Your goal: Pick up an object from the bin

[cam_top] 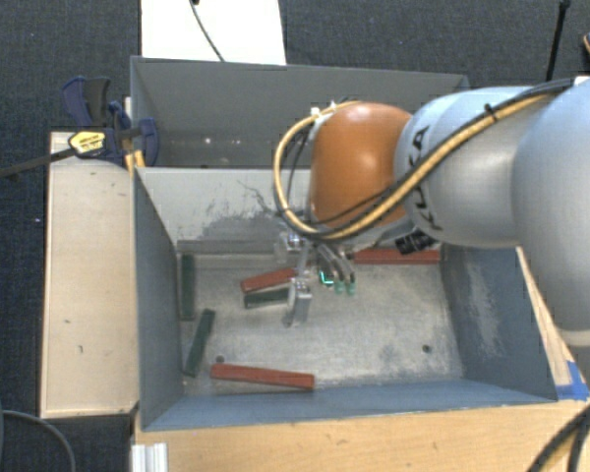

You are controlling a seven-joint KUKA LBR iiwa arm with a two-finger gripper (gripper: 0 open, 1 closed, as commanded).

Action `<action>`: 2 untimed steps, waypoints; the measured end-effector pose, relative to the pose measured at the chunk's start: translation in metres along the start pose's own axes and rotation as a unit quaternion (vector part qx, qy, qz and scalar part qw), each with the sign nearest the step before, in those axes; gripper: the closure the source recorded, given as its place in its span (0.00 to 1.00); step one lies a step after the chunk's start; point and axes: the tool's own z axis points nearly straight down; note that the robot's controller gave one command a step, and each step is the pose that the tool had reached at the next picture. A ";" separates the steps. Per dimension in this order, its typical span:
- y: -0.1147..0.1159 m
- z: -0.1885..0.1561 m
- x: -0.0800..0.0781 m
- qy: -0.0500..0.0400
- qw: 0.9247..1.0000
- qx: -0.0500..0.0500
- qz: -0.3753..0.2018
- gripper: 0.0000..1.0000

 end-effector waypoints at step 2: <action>-0.015 0.062 -0.017 -0.004 0.999 -0.001 0.050 1.00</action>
Offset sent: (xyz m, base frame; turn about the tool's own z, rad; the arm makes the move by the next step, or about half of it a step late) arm 0.0161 -0.0150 -0.0628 0.0958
